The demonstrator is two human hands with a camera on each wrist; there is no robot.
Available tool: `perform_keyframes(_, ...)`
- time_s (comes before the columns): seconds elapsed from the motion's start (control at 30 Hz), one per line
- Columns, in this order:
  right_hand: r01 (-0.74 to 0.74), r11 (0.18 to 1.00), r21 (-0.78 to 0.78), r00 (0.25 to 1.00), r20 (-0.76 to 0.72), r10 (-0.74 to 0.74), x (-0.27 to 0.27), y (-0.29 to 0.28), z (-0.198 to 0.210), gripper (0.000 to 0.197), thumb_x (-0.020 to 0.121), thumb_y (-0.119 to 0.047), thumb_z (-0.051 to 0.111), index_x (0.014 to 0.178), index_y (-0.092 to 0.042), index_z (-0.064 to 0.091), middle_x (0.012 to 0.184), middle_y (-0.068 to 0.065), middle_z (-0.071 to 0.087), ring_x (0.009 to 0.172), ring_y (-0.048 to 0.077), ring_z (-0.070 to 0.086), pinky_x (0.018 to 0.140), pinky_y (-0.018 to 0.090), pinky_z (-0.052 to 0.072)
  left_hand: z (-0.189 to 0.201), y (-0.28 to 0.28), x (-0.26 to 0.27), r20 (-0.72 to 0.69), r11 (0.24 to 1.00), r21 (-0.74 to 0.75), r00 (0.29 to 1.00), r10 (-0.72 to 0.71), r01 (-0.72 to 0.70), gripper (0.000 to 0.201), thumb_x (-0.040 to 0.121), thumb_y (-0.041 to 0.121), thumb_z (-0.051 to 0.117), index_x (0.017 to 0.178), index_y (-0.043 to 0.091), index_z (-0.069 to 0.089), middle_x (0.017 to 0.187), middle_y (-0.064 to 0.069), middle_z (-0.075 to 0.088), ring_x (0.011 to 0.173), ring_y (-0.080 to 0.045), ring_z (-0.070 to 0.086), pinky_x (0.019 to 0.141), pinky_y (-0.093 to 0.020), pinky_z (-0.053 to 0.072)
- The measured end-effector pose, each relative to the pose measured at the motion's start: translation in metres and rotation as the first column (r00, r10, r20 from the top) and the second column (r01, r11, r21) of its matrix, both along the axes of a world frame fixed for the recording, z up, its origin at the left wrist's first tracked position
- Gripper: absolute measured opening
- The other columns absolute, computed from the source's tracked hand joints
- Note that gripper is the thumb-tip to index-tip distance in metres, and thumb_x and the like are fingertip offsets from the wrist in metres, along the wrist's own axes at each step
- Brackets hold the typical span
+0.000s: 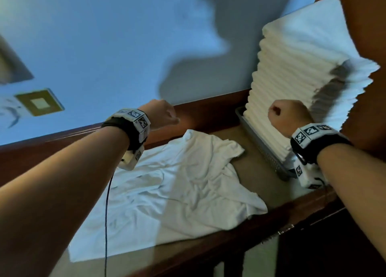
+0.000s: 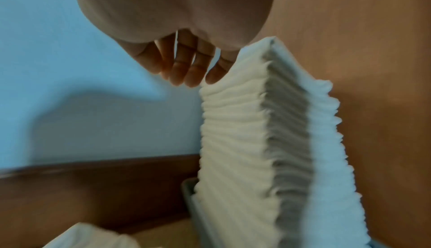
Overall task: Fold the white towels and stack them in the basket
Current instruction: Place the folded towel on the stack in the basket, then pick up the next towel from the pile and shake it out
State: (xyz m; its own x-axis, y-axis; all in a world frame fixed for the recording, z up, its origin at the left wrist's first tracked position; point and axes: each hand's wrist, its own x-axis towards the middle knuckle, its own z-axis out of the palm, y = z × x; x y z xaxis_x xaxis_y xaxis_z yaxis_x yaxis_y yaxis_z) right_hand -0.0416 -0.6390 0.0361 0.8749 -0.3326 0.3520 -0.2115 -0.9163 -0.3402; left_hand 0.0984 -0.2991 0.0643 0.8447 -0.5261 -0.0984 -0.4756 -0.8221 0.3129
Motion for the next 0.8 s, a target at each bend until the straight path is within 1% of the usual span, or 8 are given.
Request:
perform_keyframes(0.13, -0.132, 0.987, 0.095, 0.96, -0.235, 0.151, 0.02, 0.075, -0.048, 0.014, 0.086, -0.017, 0.059, 0.074, -0.014, 0.066, 0.073, 0.013, 0.064, 0.07, 0.037, 0.058, 0.063, 0.042, 0.053, -0.037, 0.062, -0.005, -0.087, 0.992, 0.086, 0.991, 0.098, -0.091, 0.025, 0.088, 0.042, 0.069, 0.083, 0.018, 0.072, 0.09, -0.004, 0.071, 0.086, -0.027, 0.065, 0.074, -0.031, 0.047)
perform_keyframes(0.2, -0.196, 0.973, 0.121, 0.915, -0.333, 0.225, 0.034, 0.111, -0.069, 0.013, 0.087, -0.022, 0.059, 0.079, -0.016, 0.067, 0.079, 0.008, 0.066, 0.075, 0.032, 0.06, 0.064, 0.036, 0.049, -0.055, 0.087, -0.004, -0.132, 0.985, 0.116, 0.981, 0.143, -0.128, 0.025, 0.087, 0.044, 0.07, 0.076, 0.022, 0.068, 0.089, -0.004, 0.071, 0.085, -0.028, 0.064, 0.074, -0.031, 0.047)
perform_keyframes(0.3, -0.272, 0.952, 0.141, 0.851, -0.426, 0.306, 0.056, 0.159, -0.102, 0.014, 0.09, -0.025, 0.057, 0.086, -0.018, 0.069, 0.08, 0.003, 0.058, 0.078, 0.025, 0.057, 0.065, 0.03, 0.041, -0.085, 0.118, 0.002, -0.167, 0.974, 0.16, 0.967, 0.19, -0.164, 0.021, 0.089, 0.047, 0.068, 0.091, 0.027, 0.071, 0.103, 0.0, 0.073, 0.095, -0.025, 0.065, 0.085, -0.034, 0.051)
perform_keyframes(0.4, -0.332, 0.916, 0.224, 0.77, -0.497, 0.4, 0.084, 0.199, -0.138, 0.017, 0.09, -0.026, 0.055, 0.086, -0.017, 0.069, 0.089, 0.007, 0.066, 0.086, 0.03, 0.062, 0.071, 0.033, 0.05, -0.122, 0.141, 0.011, -0.22, 0.951, 0.234, 0.942, 0.255, -0.202, 0.034, 0.091, 0.051, 0.064, 0.113, 0.027, 0.07, 0.111, 0.001, 0.07, 0.099, -0.024, 0.064, 0.088, -0.037, 0.052)
perform_keyframes(0.57, -0.383, 0.879, 0.284, 0.651, -0.592, 0.475, 0.131, 0.25, -0.197, 0.02, 0.091, -0.027, 0.051, 0.077, -0.017, 0.058, 0.086, 0.007, 0.063, 0.085, 0.033, 0.06, 0.069, 0.033, 0.048, -0.19, 0.166, 0.028, -0.254, 0.889, 0.383, 0.896, 0.364, -0.252, 0.034, 0.094, 0.051, 0.058, 0.12, 0.032, 0.065, 0.119, 0.001, 0.067, 0.107, -0.025, 0.061, 0.088, -0.038, 0.051)
perform_keyframes(0.67, -0.394, 0.873, 0.287, 0.583, -0.656, 0.479, 0.154, 0.272, -0.233, 0.027, 0.096, -0.036, 0.05, 0.104, -0.015, 0.066, 0.104, 0.006, 0.066, 0.094, 0.031, 0.063, 0.081, 0.037, 0.053, -0.231, 0.175, 0.035, -0.232, 0.869, 0.416, 0.893, 0.385, -0.267, 0.041, 0.096, 0.048, 0.055, 0.133, 0.03, 0.058, 0.133, 0.002, 0.061, 0.121, -0.024, 0.056, 0.095, -0.041, 0.05)
perform_keyframes(0.73, -0.406, 0.874, 0.267, 0.584, -0.66, 0.472, 0.165, 0.283, -0.255, 0.035, 0.097, -0.037, 0.05, 0.122, -0.015, 0.06, 0.118, 0.007, 0.061, 0.105, 0.032, 0.061, 0.088, 0.041, 0.052, -0.254, 0.179, 0.04, -0.194, 0.874, 0.414, 0.913, 0.359, -0.256, 0.048, 0.099, 0.043, 0.054, 0.144, 0.027, 0.049, 0.143, -0.001, 0.052, 0.129, -0.026, 0.051, 0.098, -0.043, 0.048)
perform_keyframes(0.8, -0.411, 0.873, 0.262, 0.605, -0.639, 0.476, 0.174, 0.291, -0.274, 0.038, 0.097, -0.035, 0.052, 0.128, -0.014, 0.052, 0.124, 0.009, 0.053, 0.109, 0.034, 0.059, 0.087, 0.043, 0.05, -0.275, 0.183, 0.047, -0.151, 0.874, 0.417, 0.93, 0.336, -0.248, 0.053, 0.098, 0.04, 0.055, 0.148, 0.026, 0.043, 0.145, -0.004, 0.049, 0.129, -0.029, 0.05, 0.099, -0.044, 0.046)
